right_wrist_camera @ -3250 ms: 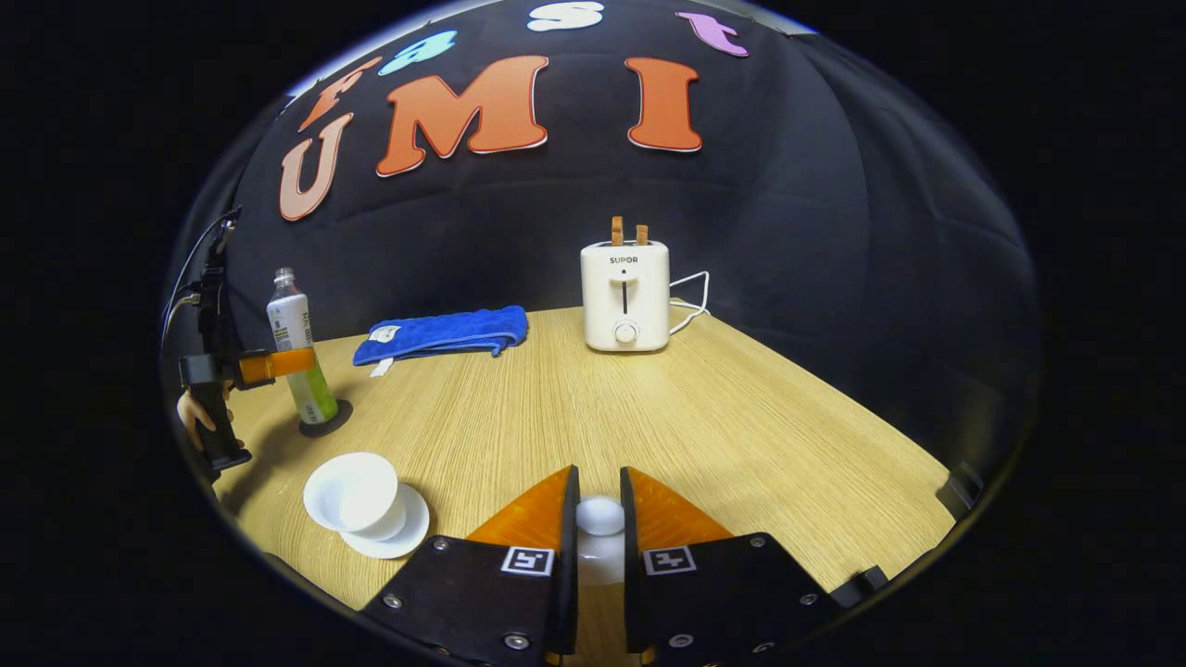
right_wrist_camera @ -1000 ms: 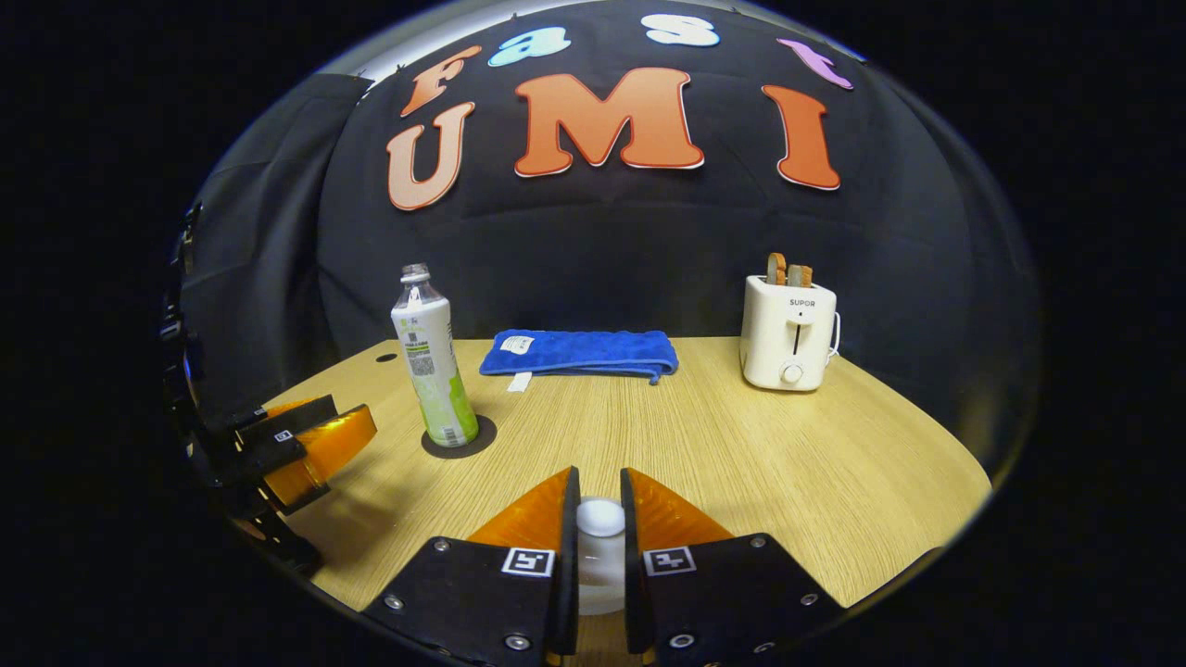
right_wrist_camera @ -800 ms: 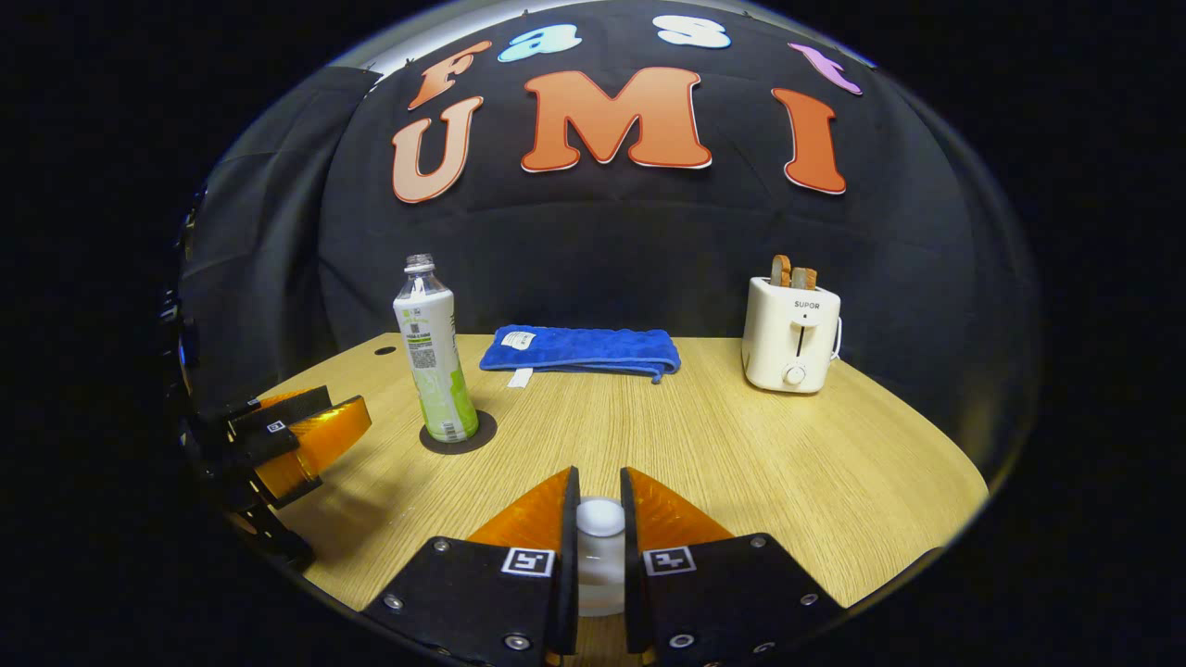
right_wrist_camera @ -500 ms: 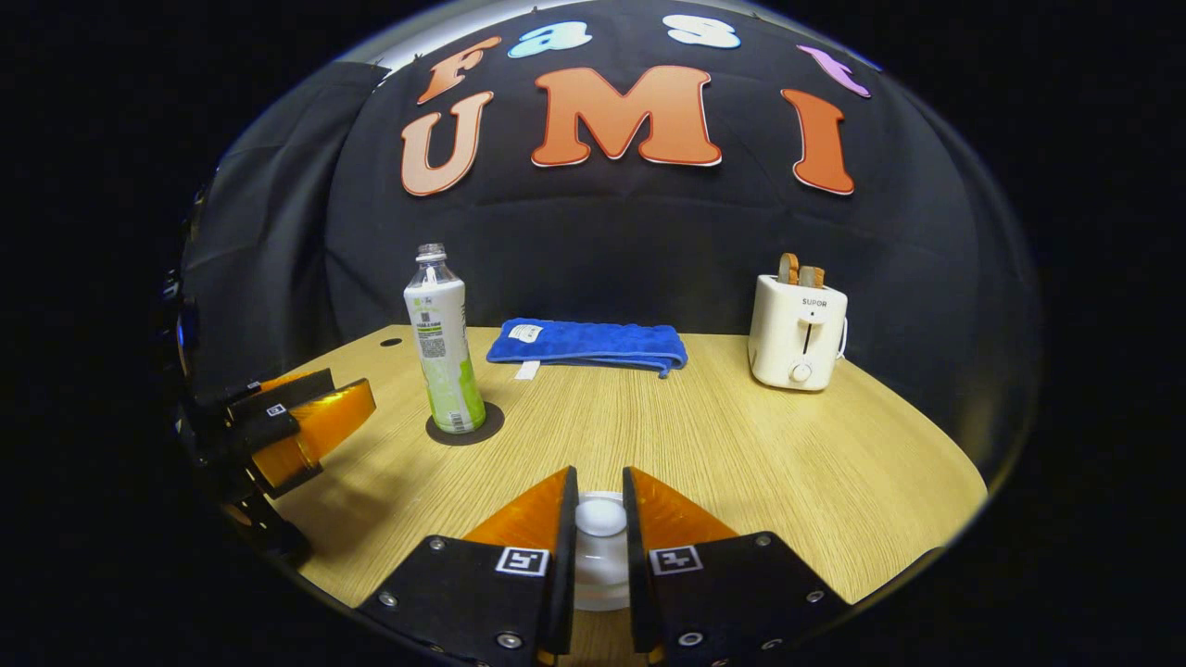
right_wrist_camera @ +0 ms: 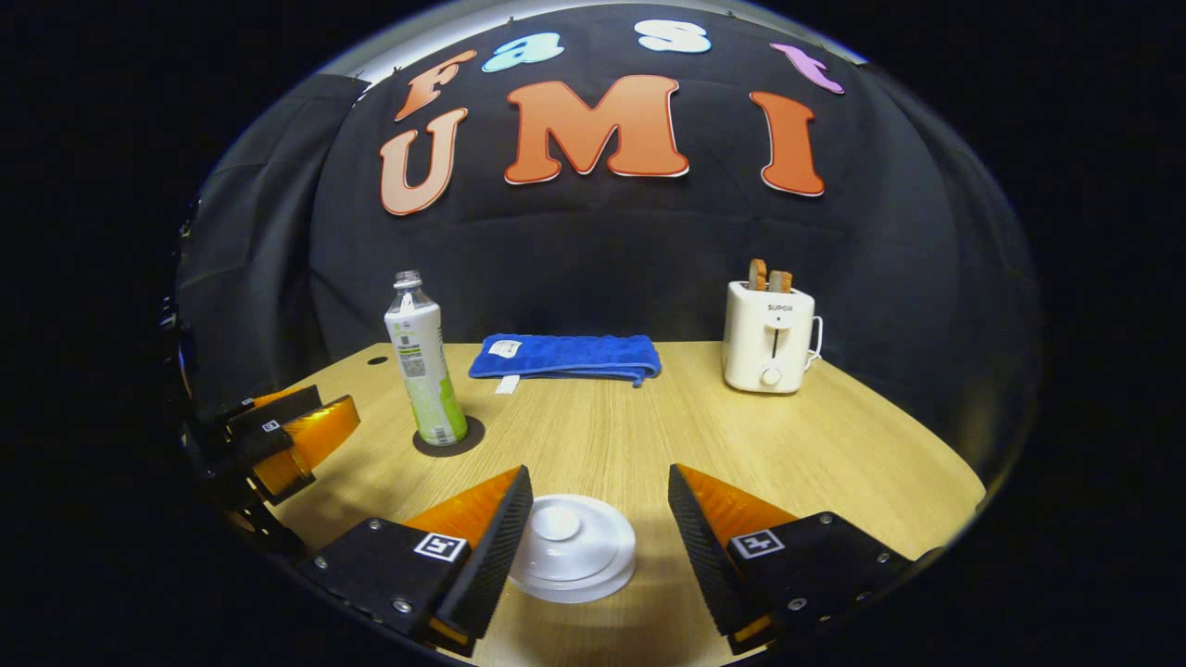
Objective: Open the teacup lid with one hand, grasp the water bottle and pour water into the teacup with the other hand; after pouring, place the water bottle on the coaster and then close the teacup lid.
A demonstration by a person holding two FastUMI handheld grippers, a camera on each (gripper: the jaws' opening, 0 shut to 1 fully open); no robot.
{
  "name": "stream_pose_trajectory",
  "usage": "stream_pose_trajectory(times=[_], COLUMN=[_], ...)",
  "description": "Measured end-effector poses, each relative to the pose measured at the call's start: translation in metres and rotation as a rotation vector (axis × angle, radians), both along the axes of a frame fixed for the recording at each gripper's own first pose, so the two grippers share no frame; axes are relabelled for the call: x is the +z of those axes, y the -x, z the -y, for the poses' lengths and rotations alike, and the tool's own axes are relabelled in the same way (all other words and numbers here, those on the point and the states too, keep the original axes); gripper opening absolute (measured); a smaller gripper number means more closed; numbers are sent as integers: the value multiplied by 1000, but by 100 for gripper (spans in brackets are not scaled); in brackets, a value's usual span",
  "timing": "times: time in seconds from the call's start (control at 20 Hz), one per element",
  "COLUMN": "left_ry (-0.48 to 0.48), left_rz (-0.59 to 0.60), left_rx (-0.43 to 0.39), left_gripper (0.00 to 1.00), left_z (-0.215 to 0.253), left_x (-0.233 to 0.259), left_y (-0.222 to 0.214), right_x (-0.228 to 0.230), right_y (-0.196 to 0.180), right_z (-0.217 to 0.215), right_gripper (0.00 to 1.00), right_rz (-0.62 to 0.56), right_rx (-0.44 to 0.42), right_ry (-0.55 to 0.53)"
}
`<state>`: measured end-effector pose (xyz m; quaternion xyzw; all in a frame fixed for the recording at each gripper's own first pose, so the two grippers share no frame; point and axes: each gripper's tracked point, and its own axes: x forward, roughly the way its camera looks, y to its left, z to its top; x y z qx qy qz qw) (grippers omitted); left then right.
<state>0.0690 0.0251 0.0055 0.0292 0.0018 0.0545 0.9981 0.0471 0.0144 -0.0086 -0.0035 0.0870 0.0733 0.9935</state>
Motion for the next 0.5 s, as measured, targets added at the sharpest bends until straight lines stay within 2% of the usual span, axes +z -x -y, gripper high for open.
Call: stream_pose_trajectory(times=[0.15,0.3,0.5], left_ry=[-18,-18,-1], left_rz=[1,8,31], left_rx=[20,29,24], left_gripper=[88,88,87], left_z=[0,3,9], left_x=[3,7,17], left_y=[3,6,12], right_x=[3,4,11], right_y=[3,5,9], right_z=[12,19,27], right_gripper=[97,97,97], right_rz=[40,53,75], right_rx=[-16,-23,-29], right_ry=[58,96,60])
